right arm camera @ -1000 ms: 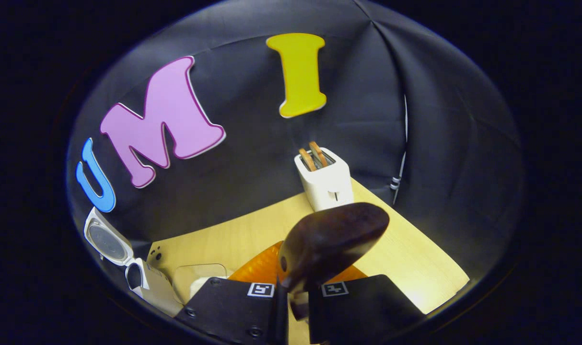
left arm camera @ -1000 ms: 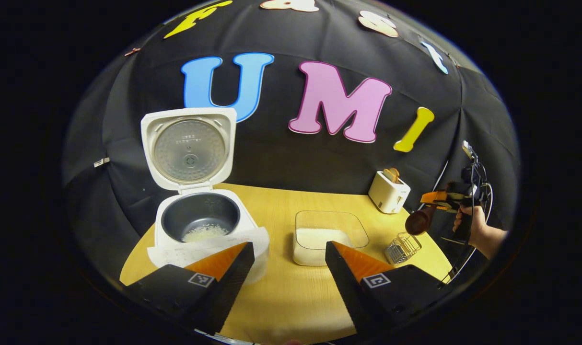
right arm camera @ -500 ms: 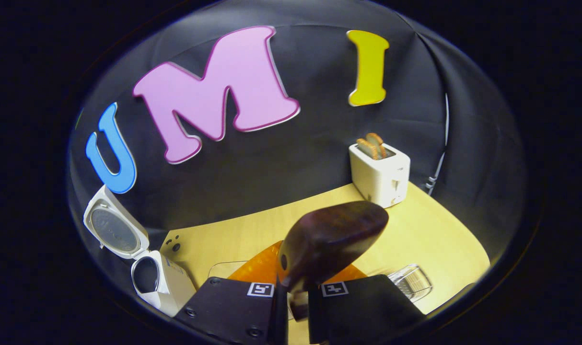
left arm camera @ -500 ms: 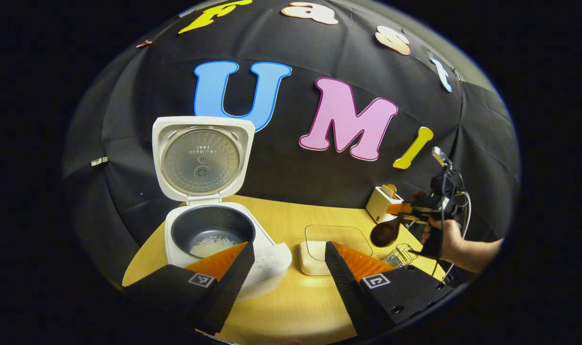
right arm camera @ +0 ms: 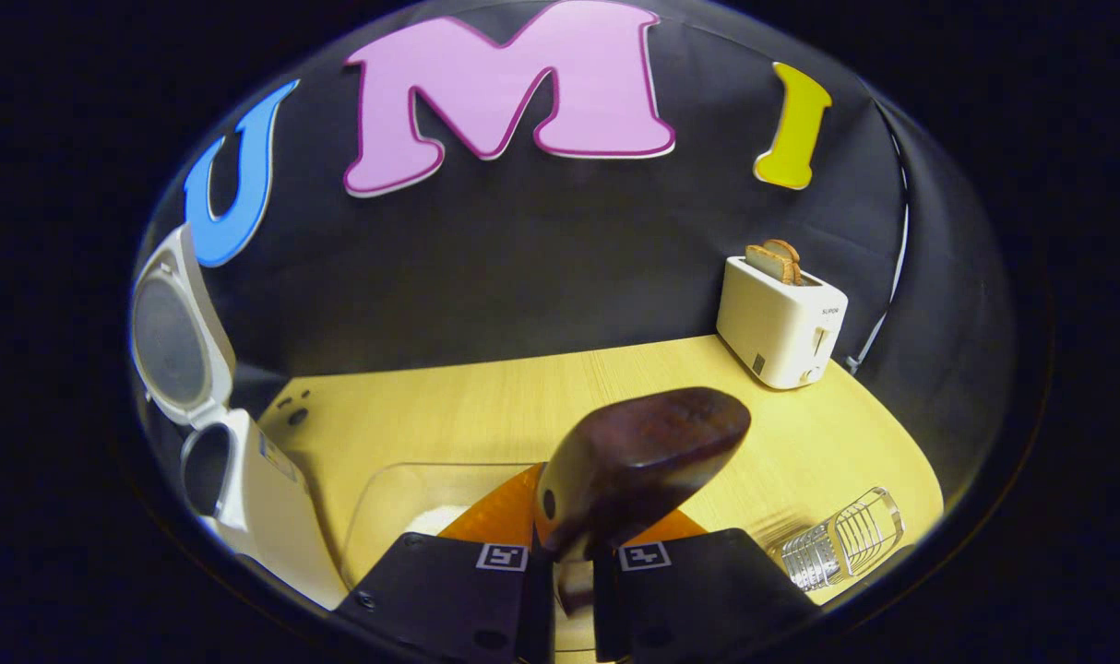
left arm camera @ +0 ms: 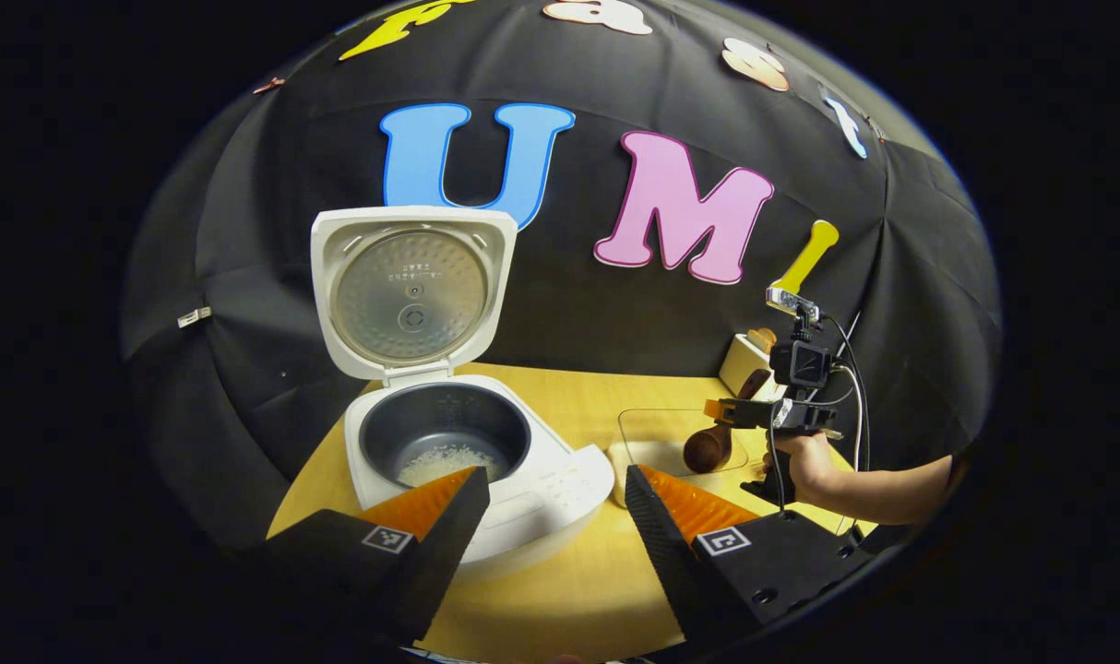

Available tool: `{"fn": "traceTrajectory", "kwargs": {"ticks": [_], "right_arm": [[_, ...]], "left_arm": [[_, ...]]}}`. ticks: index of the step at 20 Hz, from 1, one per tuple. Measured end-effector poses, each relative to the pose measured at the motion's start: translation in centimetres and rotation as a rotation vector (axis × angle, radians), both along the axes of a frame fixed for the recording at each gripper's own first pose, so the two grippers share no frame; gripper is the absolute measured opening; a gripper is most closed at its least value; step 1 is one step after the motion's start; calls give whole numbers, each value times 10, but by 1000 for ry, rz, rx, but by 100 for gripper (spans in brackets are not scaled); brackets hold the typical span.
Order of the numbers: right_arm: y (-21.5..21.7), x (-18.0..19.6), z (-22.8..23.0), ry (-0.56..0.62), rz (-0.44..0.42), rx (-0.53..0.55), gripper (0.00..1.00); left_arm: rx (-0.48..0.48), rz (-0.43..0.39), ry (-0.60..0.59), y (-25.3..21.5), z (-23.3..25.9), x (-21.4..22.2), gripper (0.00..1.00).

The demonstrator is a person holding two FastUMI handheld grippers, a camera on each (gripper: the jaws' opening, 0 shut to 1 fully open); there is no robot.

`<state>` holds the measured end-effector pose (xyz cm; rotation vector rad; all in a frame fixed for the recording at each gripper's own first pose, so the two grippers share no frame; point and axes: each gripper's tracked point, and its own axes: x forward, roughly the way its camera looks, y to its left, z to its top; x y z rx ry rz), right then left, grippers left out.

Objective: Close the left gripper, press the button to open the rice cooker; take a wooden spoon from the chopstick holder with the right hand, scoop a spoonful of rice and pour it into the rice cooker, then put the wooden spoon back into the chopstick holder.

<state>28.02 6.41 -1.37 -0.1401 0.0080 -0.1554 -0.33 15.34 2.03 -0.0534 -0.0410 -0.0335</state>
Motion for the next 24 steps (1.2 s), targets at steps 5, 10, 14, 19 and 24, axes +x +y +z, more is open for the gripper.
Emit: {"fn": "traceTrajectory", "kwargs": {"ticks": [5, 10, 14, 19, 24], "right_arm": [[34, 8, -26, 50, 54, 53, 20], [75, 1, -46, 108, 120, 143, 11], [98, -1, -51, 150, 148, 223, 12], [108, -11, -51, 180, 157, 251, 12], [108, -22, -40, 172, 174, 329, 11]], "left_arm": [[-37, 4, 7, 9, -2, 4, 96], [-53, 11, -8, 16, 3, 7, 95], [-71, 2, -15, 16, 3, 5, 96], [-88, -13, -34, 20, 5, 6, 96], [-105, -13, -38, 27, 8, 8, 96]]}}
